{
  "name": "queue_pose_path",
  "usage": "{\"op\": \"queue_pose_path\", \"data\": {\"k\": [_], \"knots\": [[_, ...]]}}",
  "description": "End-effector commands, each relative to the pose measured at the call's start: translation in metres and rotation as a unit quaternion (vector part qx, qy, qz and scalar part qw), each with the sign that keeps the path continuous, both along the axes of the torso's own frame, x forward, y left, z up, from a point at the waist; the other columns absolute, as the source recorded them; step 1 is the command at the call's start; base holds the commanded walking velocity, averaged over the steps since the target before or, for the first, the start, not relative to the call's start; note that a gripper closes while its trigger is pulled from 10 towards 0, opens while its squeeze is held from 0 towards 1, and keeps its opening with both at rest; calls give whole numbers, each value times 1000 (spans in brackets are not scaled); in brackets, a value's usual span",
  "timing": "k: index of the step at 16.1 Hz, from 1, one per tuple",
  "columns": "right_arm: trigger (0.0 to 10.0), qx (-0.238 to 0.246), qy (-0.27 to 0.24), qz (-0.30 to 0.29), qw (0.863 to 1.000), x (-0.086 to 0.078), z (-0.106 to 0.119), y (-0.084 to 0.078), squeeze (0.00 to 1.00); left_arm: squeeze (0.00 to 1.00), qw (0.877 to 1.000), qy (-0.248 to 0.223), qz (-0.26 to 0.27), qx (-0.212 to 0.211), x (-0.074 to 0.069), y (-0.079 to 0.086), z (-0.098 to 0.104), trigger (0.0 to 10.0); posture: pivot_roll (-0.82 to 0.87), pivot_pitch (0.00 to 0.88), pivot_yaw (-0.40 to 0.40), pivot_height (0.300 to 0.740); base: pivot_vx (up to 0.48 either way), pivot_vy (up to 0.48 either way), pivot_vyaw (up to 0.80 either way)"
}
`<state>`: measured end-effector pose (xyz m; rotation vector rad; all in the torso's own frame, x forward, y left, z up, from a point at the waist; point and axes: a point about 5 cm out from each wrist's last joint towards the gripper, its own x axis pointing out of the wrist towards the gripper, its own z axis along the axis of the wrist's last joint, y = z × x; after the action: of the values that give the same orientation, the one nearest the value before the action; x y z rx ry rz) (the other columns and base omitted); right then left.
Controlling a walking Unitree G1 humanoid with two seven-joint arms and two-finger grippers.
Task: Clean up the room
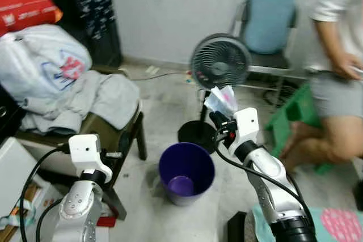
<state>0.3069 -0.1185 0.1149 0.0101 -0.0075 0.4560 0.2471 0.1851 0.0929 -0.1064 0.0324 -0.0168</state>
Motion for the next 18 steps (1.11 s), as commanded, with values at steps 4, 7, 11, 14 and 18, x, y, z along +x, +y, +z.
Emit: {"op": "queue_pose_path", "data": {"k": [4, 7, 11, 14, 18], "knots": [[10000, 1, -5, -3, 1000, 1, 2, -2, 0, 0, 1000, -3, -2, 3, 0, 0, 1, 10000, -45, 16, -55, 740, 357, 0, 167], [10000, 1, -5, -3, 1000, 1, 2, -2, 0, 0, 1000, -1, -1, 5, -1, 0, 1, 10000, -45, 13, -58, 740, 308, 0, 0], [10000, -1, -8, 2, 1000, 1, 3, 0, 0, 0, 1000, 7, 10, 10, 0, 1, -1, 10000, -42, 14, -57, 740, 140, 0, 252], [10000, 6, -12, 2, 1000, 3, 6, 4, 0, 0, 1000, 12, 18, 1, 2, 5, -2, 10000, -40, 15, -51, 740, 0, 0, 800], [10000, -13, -28, 11, 999, 5, 9, 8, 0, 0, 999, 3, 35, 16, 1, 12, 4, 10000, -24, 0, -68, 740, 0, 0, 158]]}}
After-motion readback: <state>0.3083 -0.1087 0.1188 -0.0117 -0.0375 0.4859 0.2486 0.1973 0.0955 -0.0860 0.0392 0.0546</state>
